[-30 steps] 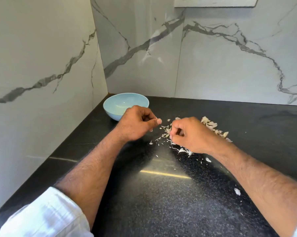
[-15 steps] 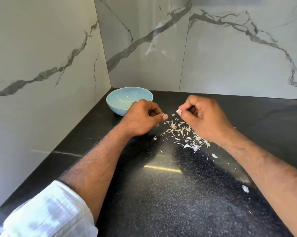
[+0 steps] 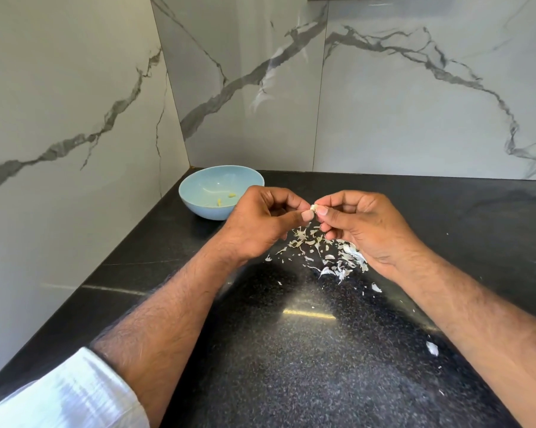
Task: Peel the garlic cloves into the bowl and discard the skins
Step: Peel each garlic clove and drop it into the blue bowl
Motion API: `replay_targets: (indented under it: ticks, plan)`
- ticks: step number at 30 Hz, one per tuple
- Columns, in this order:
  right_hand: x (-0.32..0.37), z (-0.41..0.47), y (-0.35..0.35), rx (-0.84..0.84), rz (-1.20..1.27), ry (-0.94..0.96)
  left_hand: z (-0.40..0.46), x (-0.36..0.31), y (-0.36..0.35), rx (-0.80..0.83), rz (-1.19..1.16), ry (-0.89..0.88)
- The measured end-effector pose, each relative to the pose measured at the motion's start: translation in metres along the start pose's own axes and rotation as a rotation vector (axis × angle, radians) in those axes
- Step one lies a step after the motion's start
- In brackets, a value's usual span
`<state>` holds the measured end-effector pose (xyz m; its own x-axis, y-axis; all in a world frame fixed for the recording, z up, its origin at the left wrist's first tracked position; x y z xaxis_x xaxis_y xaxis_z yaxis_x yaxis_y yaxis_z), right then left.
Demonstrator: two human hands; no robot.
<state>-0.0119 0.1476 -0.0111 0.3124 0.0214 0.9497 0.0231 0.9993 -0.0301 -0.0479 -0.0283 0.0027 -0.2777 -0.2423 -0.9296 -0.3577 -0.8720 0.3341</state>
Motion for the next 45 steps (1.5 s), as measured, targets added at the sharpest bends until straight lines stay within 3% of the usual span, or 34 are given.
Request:
replay_targets:
  ticks: [5,17,29,33,38,45]
  plan:
    - [0.0,0.0,0.002,-0.014,-0.089,0.021,0.002,0.002,0.001,-0.011,0.057,0.013]
    - [0.004,0.0,0.002,-0.056,-0.247,0.117,0.0,0.009,-0.008,-0.02,-0.12,0.139]
    - [0.015,-0.002,0.002,-0.104,-0.374,0.237,0.002,0.013,-0.012,-0.001,-0.222,0.147]
    - [0.014,-0.001,0.002,-0.079,-0.388,0.22,0.001,0.008,-0.01,-0.025,-0.111,0.095]
    - [0.015,0.001,0.004,-0.01,-0.501,0.212,-0.001,-0.004,-0.006,-0.065,0.245,-0.083]
    - [0.02,0.002,0.002,0.054,-0.659,0.265,-0.009,-0.023,-0.011,-0.096,0.546,-0.288]
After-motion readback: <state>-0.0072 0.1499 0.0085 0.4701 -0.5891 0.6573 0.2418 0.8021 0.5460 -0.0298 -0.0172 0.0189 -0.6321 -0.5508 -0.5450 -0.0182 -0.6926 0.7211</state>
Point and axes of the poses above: each hand's wrist, its own z-axis towards the middle knuckle, its own y-axis out of the back of the hand, x = y × z, the point moved 8 cm from there along z, towards the middle knuckle, and after that the axes turned 9 degrees about y, right-handed, at the moved point
